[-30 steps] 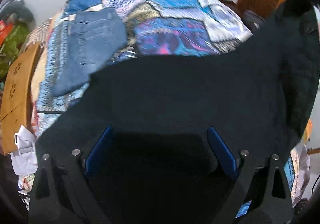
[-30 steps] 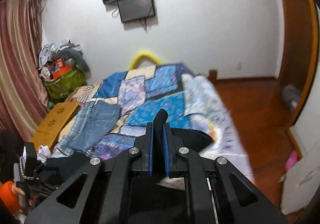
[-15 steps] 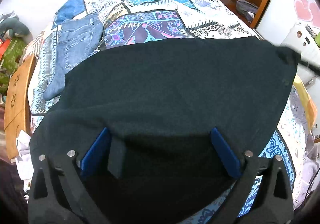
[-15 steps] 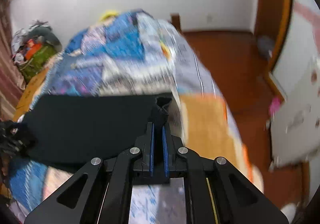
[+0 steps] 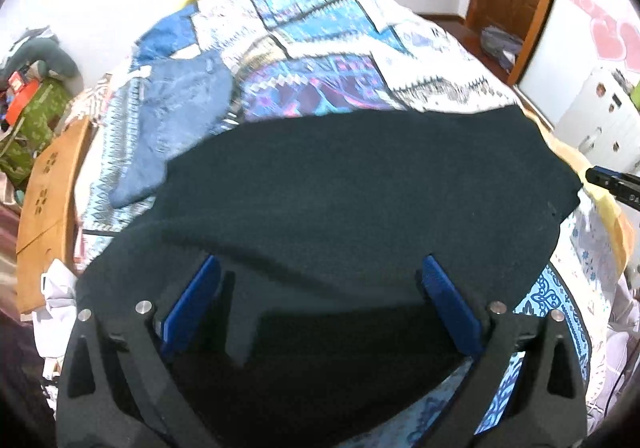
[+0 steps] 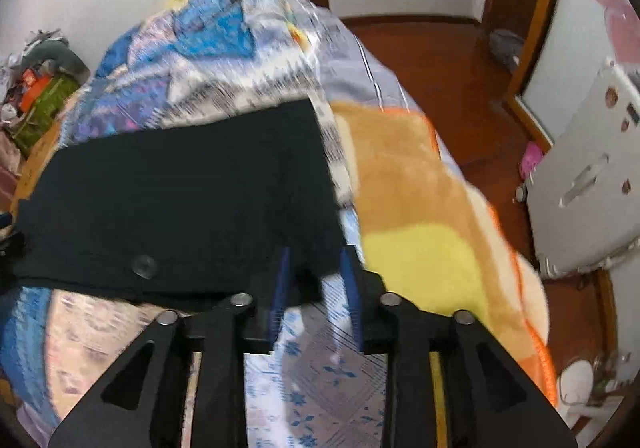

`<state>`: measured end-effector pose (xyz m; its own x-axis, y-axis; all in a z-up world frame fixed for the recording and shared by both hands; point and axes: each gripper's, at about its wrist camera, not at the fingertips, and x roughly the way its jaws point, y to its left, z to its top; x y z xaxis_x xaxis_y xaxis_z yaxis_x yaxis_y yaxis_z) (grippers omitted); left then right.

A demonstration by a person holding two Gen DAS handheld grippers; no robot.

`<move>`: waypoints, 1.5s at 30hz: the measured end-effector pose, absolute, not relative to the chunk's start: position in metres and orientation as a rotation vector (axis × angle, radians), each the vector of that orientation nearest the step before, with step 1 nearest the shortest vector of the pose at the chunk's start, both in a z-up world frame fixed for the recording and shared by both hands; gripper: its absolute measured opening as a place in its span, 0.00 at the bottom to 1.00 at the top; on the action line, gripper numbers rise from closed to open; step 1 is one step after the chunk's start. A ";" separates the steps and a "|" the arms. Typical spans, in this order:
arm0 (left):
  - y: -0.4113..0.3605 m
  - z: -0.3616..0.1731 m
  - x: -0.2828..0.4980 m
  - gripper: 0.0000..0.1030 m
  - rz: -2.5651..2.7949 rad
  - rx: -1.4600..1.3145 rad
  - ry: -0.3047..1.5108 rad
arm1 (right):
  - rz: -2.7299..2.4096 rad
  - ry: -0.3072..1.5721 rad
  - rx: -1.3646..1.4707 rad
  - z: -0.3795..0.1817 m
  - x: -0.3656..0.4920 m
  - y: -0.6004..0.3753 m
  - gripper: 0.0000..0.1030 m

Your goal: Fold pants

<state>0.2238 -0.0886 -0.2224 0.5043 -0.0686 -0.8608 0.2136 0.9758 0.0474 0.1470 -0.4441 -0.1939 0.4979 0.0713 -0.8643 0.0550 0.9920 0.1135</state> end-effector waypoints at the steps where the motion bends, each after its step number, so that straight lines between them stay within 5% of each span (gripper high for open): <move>1: -0.081 -0.216 0.223 0.99 -0.158 0.145 1.010 | 0.024 1.027 0.124 -0.186 0.146 -0.439 0.36; 15: 0.103 -0.163 0.217 0.99 0.130 0.003 0.878 | 0.397 0.818 0.015 -0.103 0.200 -0.275 0.45; 24: 0.206 -0.240 0.231 0.99 0.250 -0.112 1.080 | 0.595 0.922 -0.123 -0.142 0.249 -0.160 0.45; 36: 0.232 -0.322 0.256 0.99 0.072 -0.358 1.291 | 0.756 1.154 -0.313 -0.232 0.299 -0.039 0.45; 41: 0.217 -0.322 0.258 0.66 -0.011 -0.355 1.248 | 0.761 1.169 -0.437 -0.253 0.313 -0.012 0.44; 44: 0.208 -0.316 0.255 0.57 0.018 -0.271 1.211 | 0.733 1.182 -0.495 -0.264 0.317 -0.008 0.10; 45: 0.206 -0.315 0.255 0.54 0.036 -0.237 1.198 | 0.736 1.178 -0.497 -0.268 0.315 -0.009 0.10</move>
<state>0.2549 0.2062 -0.3149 0.3664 -0.0978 -0.9253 -0.1528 0.9746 -0.1635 0.3154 -0.0089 -0.2682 0.1983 0.2528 -0.9470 -0.7400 0.6722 0.0245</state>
